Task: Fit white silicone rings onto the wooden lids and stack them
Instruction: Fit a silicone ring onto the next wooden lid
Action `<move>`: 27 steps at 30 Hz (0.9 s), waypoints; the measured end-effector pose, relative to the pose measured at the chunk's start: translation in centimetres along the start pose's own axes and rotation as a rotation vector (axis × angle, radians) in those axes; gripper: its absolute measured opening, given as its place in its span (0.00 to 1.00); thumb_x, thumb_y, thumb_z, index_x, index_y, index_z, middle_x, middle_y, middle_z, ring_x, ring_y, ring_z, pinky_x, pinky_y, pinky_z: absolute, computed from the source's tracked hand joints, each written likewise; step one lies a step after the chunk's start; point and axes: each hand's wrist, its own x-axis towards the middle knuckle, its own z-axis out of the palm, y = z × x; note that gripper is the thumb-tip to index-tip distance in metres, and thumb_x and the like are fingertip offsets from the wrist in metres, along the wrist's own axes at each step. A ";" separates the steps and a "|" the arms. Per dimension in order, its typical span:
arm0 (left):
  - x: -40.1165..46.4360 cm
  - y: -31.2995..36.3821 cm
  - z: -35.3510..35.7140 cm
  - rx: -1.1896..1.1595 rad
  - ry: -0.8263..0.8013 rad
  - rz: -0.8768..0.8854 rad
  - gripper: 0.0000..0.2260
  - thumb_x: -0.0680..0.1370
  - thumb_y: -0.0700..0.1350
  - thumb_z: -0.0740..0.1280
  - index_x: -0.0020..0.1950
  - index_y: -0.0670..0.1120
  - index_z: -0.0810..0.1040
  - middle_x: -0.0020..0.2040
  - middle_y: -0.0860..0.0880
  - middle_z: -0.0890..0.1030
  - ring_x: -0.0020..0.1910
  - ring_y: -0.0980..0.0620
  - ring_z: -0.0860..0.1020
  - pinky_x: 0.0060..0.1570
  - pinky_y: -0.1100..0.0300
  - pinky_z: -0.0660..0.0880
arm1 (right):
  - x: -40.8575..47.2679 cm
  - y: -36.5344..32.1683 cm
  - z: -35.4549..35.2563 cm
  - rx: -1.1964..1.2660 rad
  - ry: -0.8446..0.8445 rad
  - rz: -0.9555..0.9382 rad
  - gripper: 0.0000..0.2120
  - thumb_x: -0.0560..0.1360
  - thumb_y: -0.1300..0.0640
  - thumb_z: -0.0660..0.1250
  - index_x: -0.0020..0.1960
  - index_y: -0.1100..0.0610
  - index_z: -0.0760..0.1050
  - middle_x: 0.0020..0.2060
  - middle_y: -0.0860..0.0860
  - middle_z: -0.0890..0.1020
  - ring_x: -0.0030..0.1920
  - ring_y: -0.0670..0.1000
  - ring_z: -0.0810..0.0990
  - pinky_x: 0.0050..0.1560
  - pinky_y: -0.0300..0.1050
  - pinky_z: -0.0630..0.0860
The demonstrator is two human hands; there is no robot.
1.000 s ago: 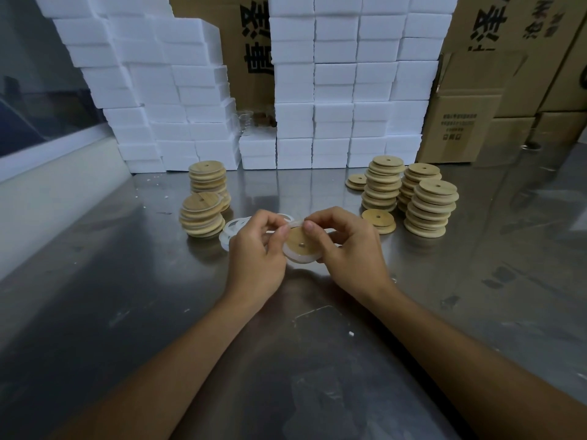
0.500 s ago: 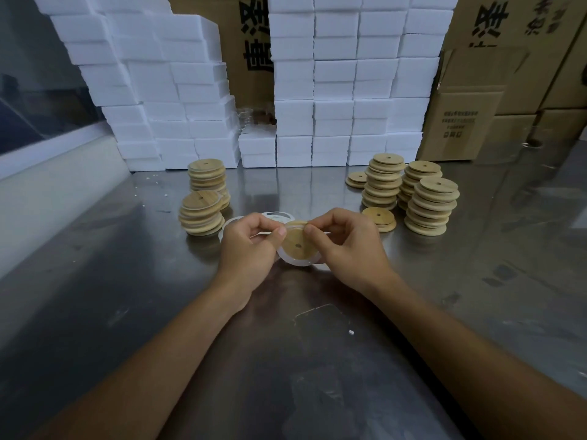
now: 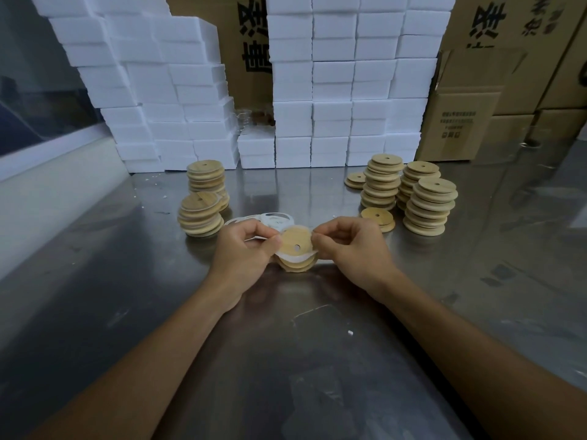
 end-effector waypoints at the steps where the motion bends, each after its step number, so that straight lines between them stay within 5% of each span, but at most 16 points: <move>1: 0.0 -0.1 0.0 0.003 0.000 0.008 0.10 0.73 0.30 0.71 0.37 0.43 0.80 0.37 0.48 0.85 0.41 0.47 0.85 0.43 0.54 0.83 | 0.0 0.0 0.0 -0.024 0.007 -0.015 0.02 0.75 0.63 0.72 0.47 0.59 0.83 0.41 0.51 0.86 0.43 0.49 0.85 0.48 0.44 0.83; 7: 0.0 -0.4 0.0 0.103 -0.115 0.141 0.14 0.73 0.37 0.75 0.50 0.53 0.78 0.43 0.49 0.85 0.42 0.52 0.84 0.42 0.62 0.80 | -0.3 -0.7 0.4 -0.238 0.005 -0.314 0.06 0.75 0.62 0.71 0.51 0.58 0.83 0.43 0.47 0.85 0.44 0.43 0.84 0.48 0.35 0.81; 10: 0.1 -0.4 0.1 0.229 -0.179 0.210 0.11 0.74 0.38 0.74 0.48 0.55 0.80 0.45 0.52 0.85 0.46 0.53 0.84 0.48 0.60 0.80 | -0.4 -0.7 0.4 -0.314 -0.021 -0.401 0.06 0.76 0.62 0.69 0.51 0.57 0.82 0.44 0.46 0.84 0.46 0.41 0.83 0.48 0.32 0.79; 13: 0.0 -0.2 0.1 0.138 -0.155 0.149 0.10 0.73 0.35 0.74 0.44 0.51 0.82 0.40 0.52 0.86 0.42 0.55 0.84 0.45 0.63 0.80 | -0.3 -0.5 0.5 -0.211 -0.008 -0.312 0.03 0.77 0.61 0.69 0.48 0.55 0.81 0.42 0.45 0.84 0.45 0.42 0.83 0.45 0.34 0.80; 17: -0.2 0.2 0.0 -0.113 -0.121 -0.020 0.06 0.74 0.35 0.73 0.46 0.45 0.82 0.42 0.47 0.87 0.43 0.49 0.85 0.44 0.56 0.82 | -0.3 -0.6 1.4 0.115 0.016 -0.071 0.02 0.77 0.61 0.69 0.46 0.57 0.79 0.42 0.55 0.85 0.42 0.50 0.85 0.40 0.49 0.84; 27: -0.6 0.6 0.9 -0.339 -0.113 -0.158 0.07 0.74 0.34 0.71 0.51 0.37 0.78 0.48 0.40 0.85 0.49 0.44 0.85 0.47 0.53 0.83 | -0.3 -0.9 1.5 0.406 0.043 0.084 0.03 0.79 0.62 0.67 0.48 0.62 0.78 0.39 0.57 0.85 0.43 0.52 0.85 0.41 0.46 0.83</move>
